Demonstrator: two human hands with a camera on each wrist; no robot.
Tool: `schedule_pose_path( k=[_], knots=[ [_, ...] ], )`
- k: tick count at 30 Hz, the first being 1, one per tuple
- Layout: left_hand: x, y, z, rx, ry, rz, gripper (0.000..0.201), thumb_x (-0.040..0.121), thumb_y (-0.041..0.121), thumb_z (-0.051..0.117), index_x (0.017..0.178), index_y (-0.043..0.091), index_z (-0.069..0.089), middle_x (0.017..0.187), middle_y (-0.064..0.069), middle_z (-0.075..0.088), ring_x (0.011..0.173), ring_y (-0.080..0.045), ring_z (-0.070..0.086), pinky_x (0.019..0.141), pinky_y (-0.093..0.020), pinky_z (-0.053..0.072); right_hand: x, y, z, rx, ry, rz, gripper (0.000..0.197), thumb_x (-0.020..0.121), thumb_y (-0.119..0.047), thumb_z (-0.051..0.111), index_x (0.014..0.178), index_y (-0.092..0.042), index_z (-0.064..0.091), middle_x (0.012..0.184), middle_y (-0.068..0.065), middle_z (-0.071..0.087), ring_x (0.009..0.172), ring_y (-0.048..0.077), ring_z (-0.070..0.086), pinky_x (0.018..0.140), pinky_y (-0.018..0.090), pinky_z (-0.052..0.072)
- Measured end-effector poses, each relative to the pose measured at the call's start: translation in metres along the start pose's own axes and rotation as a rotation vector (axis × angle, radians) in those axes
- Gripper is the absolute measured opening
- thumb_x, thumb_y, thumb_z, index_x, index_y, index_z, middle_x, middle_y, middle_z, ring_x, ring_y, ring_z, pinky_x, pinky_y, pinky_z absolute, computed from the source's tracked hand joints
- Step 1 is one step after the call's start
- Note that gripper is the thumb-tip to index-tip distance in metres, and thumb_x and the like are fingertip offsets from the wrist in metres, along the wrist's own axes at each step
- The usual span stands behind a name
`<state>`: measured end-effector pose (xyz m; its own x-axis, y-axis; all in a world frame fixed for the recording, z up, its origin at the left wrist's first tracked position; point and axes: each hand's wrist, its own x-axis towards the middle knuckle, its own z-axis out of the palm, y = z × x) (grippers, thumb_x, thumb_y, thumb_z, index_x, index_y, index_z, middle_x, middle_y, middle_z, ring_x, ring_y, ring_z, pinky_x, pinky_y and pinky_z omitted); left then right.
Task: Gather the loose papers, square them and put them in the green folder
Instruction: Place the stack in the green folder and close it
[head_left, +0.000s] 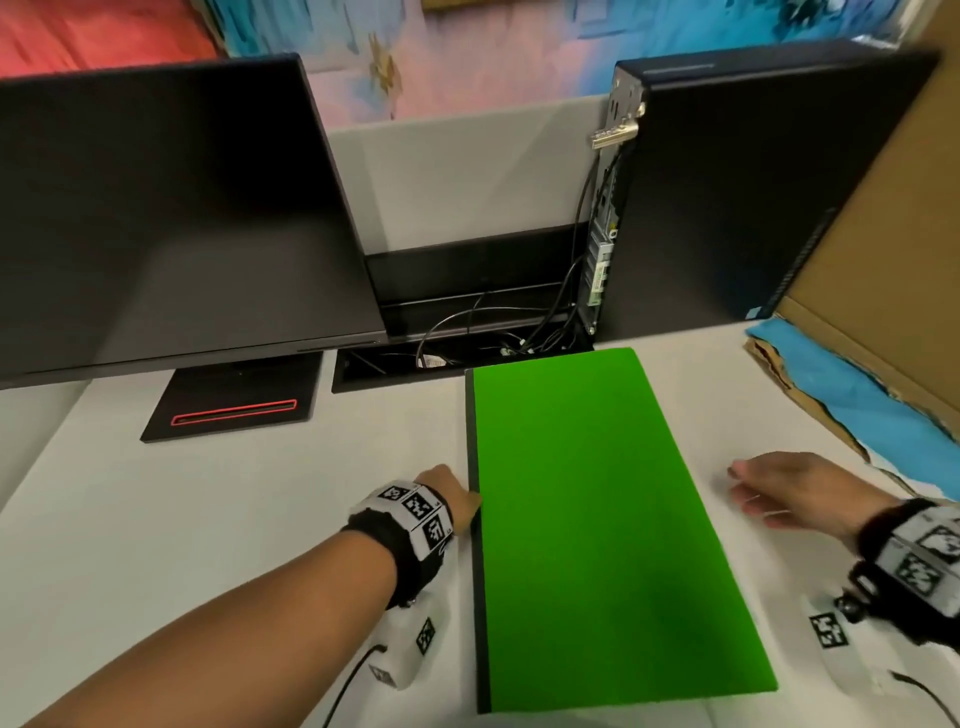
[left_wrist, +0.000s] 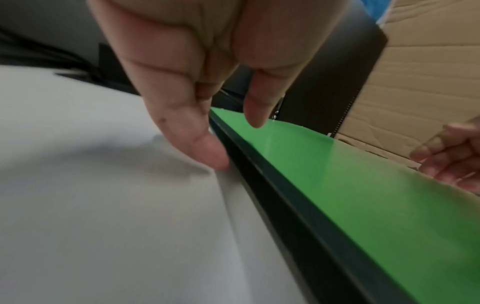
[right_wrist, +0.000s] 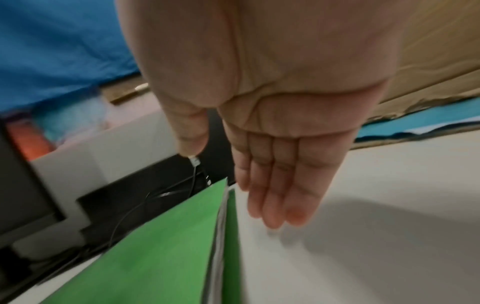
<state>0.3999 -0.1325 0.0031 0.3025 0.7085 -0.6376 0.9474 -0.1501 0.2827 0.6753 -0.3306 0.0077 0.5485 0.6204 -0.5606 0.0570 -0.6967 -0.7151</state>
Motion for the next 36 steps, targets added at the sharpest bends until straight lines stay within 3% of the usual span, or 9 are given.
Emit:
schedule_pose_path(
  k=[4, 7, 13, 19, 23, 25, 29, 31, 36],
  knots=[
    [0.012, -0.004, 0.023, -0.011, -0.006, 0.033, 0.023, 0.088, 0.03, 0.051, 0.092, 0.008, 0.059, 0.088, -0.009, 0.063, 0.093, -0.028, 0.061, 0.073, -0.028, 0.044, 0.017, 0.012, 0.038, -0.402, 0.045, -0.058, 0.035, 0.089, -0.027, 0.057, 0.112, -0.001, 0.06, 0.087, 0.003, 0.063, 0.091, 0.026, 0.057, 0.085, 0.034, 0.044],
    [0.011, 0.001, 0.031, 0.056, 0.002, 0.053, 0.034, 0.088, 0.03, 0.051, 0.112, 0.006, 0.056, 0.113, -0.013, 0.062, 0.107, -0.029, 0.058, 0.08, -0.028, 0.044, 0.021, 0.01, 0.044, -0.579, 0.156, -0.026, 0.032, 0.089, -0.025, 0.056, 0.114, -0.004, 0.057, 0.115, 0.015, 0.063, 0.107, 0.03, 0.057, 0.083, 0.029, 0.041],
    [0.004, 0.032, 0.05, -0.131, -0.116, 0.165, 0.038, 0.088, 0.023, 0.052, 0.123, 0.007, 0.054, 0.127, -0.014, 0.059, 0.115, -0.03, 0.058, 0.098, -0.038, 0.048, 0.023, 0.024, 0.004, -0.548, 0.27, 0.117, 0.04, 0.085, -0.019, 0.063, 0.12, 0.0, 0.057, 0.127, 0.02, 0.058, 0.114, 0.034, 0.054, 0.09, 0.033, 0.041],
    [-0.002, 0.08, 0.06, -0.14, -0.248, 0.252, 0.031, 0.087, 0.028, 0.054, 0.113, 0.012, 0.059, 0.121, -0.012, 0.06, 0.12, -0.029, 0.054, 0.101, -0.037, 0.045, 0.03, 0.037, -0.033, -0.527, 0.387, 0.215, 0.039, 0.085, -0.014, 0.062, 0.121, 0.0, 0.059, 0.129, 0.022, 0.056, 0.115, 0.037, 0.053, 0.096, 0.038, 0.042],
    [-0.004, 0.101, 0.061, -0.19, -0.222, 0.262, 0.04, 0.089, 0.02, 0.052, 0.123, 0.0, 0.053, 0.126, -0.02, 0.058, 0.118, -0.034, 0.055, 0.096, -0.035, 0.045, 0.04, 0.035, -0.043, -0.547, 0.412, 0.224, 0.035, 0.087, -0.01, 0.057, 0.12, 0.0, 0.059, 0.127, 0.022, 0.057, 0.114, 0.037, 0.054, 0.094, 0.039, 0.043],
    [0.003, 0.108, 0.061, -0.347, -0.251, 0.133, 0.041, 0.092, 0.01, 0.044, 0.132, 0.003, 0.046, 0.13, -0.023, 0.053, 0.123, -0.037, 0.048, 0.097, -0.037, 0.041, 0.045, 0.032, -0.045, -0.553, 0.418, 0.222, 0.034, 0.087, -0.006, 0.054, 0.12, 0.001, 0.058, 0.127, 0.022, 0.057, 0.114, 0.037, 0.054, 0.092, 0.038, 0.042],
    [0.011, 0.112, 0.067, -0.298, -0.273, 0.174, 0.049, 0.093, 0.004, 0.041, 0.141, 0.007, 0.034, 0.14, -0.02, 0.045, 0.132, -0.031, 0.04, 0.106, -0.035, 0.035, 0.052, 0.03, -0.053, -0.552, 0.427, 0.229, 0.035, 0.087, -0.005, 0.053, 0.122, -0.001, 0.057, 0.128, 0.021, 0.056, 0.115, 0.036, 0.054, 0.093, 0.038, 0.043],
    [0.008, 0.113, 0.065, -0.554, -0.387, 0.124, 0.049, 0.092, 0.004, 0.047, 0.139, 0.001, 0.036, 0.142, -0.019, 0.044, 0.131, -0.03, 0.043, 0.097, -0.03, 0.042, 0.053, 0.033, -0.057, -0.543, 0.425, 0.237, 0.037, 0.088, -0.008, 0.054, 0.124, -0.003, 0.056, 0.131, 0.02, 0.055, 0.117, 0.036, 0.053, 0.095, 0.037, 0.041],
    [0.008, 0.117, 0.071, -0.611, -0.364, 0.201, 0.049, 0.086, 0.01, 0.06, 0.132, 0.004, 0.044, 0.137, -0.017, 0.05, 0.125, -0.03, 0.051, 0.077, -0.016, 0.042, 0.056, 0.034, -0.064, -0.525, 0.44, 0.244, 0.038, 0.09, -0.008, 0.052, 0.128, -0.003, 0.053, 0.136, 0.02, 0.051, 0.122, 0.036, 0.049, 0.099, 0.037, 0.039]
  ],
)
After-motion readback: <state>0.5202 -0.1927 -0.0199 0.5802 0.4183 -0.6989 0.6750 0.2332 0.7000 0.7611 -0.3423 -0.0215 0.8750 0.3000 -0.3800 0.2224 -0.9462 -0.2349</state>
